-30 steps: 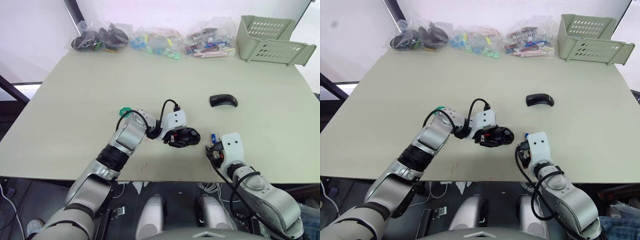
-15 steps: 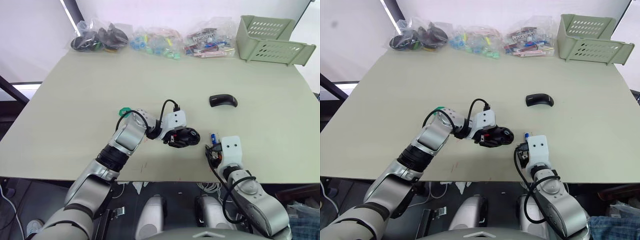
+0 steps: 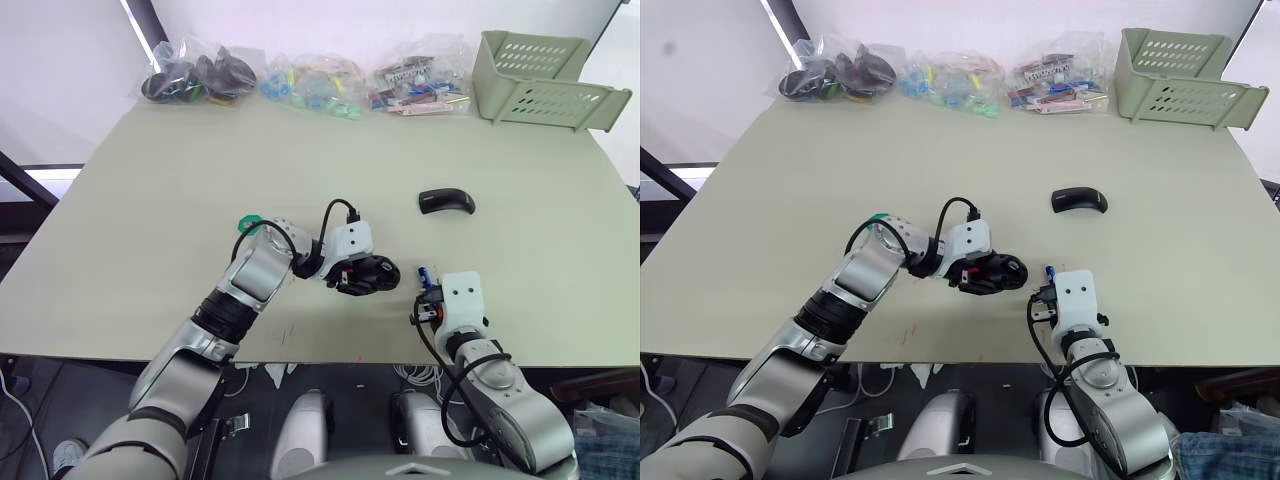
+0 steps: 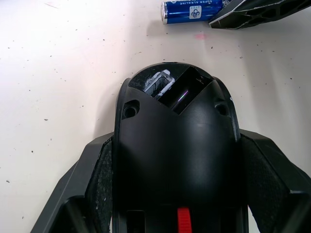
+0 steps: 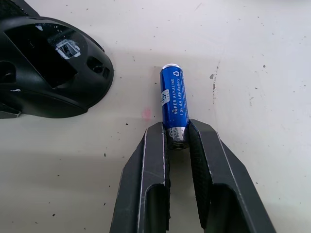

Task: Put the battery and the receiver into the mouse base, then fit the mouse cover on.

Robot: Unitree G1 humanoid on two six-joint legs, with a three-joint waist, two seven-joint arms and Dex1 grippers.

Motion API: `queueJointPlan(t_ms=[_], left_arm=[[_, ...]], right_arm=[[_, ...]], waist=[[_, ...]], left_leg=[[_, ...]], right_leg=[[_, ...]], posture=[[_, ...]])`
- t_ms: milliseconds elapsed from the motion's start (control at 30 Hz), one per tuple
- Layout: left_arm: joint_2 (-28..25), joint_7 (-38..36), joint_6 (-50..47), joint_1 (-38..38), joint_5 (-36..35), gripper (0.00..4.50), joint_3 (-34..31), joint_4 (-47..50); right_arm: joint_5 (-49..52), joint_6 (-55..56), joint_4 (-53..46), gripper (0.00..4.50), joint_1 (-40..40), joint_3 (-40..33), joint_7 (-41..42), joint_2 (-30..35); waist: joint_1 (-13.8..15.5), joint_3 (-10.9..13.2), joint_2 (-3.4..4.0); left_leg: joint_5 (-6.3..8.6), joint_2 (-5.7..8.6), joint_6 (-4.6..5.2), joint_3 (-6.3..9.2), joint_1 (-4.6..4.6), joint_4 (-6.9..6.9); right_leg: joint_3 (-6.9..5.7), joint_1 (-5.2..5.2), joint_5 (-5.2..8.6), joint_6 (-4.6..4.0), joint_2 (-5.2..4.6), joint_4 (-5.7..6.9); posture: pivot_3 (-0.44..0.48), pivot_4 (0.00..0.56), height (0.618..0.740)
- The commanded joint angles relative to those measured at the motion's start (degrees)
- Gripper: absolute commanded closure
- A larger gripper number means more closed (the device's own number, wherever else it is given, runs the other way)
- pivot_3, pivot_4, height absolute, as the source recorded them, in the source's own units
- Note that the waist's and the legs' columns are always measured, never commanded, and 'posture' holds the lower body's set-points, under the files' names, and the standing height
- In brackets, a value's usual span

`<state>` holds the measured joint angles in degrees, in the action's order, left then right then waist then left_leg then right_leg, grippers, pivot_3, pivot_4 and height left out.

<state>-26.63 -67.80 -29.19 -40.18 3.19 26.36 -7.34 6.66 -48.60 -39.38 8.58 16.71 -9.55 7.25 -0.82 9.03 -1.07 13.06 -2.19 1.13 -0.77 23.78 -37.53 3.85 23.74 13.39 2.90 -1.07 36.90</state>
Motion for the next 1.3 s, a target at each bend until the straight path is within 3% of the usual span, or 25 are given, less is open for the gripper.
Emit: queueJointPlan(t_ms=[33,200,333,433,533,833,1300], left_arm=[[0.1,0.0,-0.6,1.3,0.9,1.58,2.3,-1.3],[0.4,0.0,-0.3,1.1,1.0,1.58,2.5,-1.8],[0.7,0.1,0.1,0.9,1.1,1.58,2.6,-2.4],[0.8,0.1,0.2,0.8,1.1,1.58,2.6,-2.7],[0.9,0.2,0.2,0.9,1.1,1.58,2.6,-2.9],[1.0,0.1,0.4,0.8,1.4,1.58,2.9,-3.2],[1.3,0.0,0.5,0.6,1.6,1.58,3.2,-3.4]], right_arm=[[1.3,-3.3,-3.8,4.42,-2.8,-2.0,4.7,2.7],[7.9,-14.0,-8.6,4.42,-10.3,-7.5,14.6,9.6],[17.5,-31.5,-9.3,4.42,-22.1,-14.4,25.2,17.4],[23.9,-42.8,-6.2,4.42,-30.7,-19.4,30.5,19.0],[35.2,-43.9,1.7,4.42,-37.1,-21.1,32.8,21.6],[60.9,-43.9,22.2,4.42,-48.8,-13.9,18.2,29.2],[75.0,-43.9,35.8,4.42,-56.7,-6.8,4.3,28.7]], waist=[[0.0,0.0,0.0],[0.1,0.0,0.0],[0.1,0.0,0.0],[0.2,0.0,0.0],[0.3,0.0,0.0],[0.2,0.0,0.01],[0.2,0.0,0.01]], left_leg=[[0.0,0.0,0.0,-0.01,0.0,0.0],[0.0,0.05,0.0,-0.02,0.0,0.0],[0.0,0.06,0.0,-0.01,0.0,0.0],[0.0,0.06,0.01,0.04,-0.02,-0.02],[0.0,0.07,0.01,0.11,0.0,0.01],[-0.01,0.07,0.01,0.01,0.01,0.02],[-0.01,0.05,0.02,0.02,0.04,0.02]], right_leg=[[0.0,0.0,0.0,0.0,0.0,0.0],[0.01,-0.01,-0.01,0.0,0.02,0.0],[-0.01,-0.02,-0.01,0.0,0.05,0.0],[-0.04,-0.04,-0.02,-0.01,0.05,0.01],[-0.11,-0.04,-0.03,-0.05,0.06,0.01],[0.0,-0.05,-0.14,-0.21,-0.06,0.0],[-0.01,-0.04,-0.14,-0.19,-0.05,0.0]], posture=[[0.0,0.15,0.74],[0.0,0.15,0.74],[0.0,0.15,0.74],[0.0,0.15,0.74],[0.0,0.15,0.74],[0.0,0.15,0.74],[0.0,0.15,0.74]])
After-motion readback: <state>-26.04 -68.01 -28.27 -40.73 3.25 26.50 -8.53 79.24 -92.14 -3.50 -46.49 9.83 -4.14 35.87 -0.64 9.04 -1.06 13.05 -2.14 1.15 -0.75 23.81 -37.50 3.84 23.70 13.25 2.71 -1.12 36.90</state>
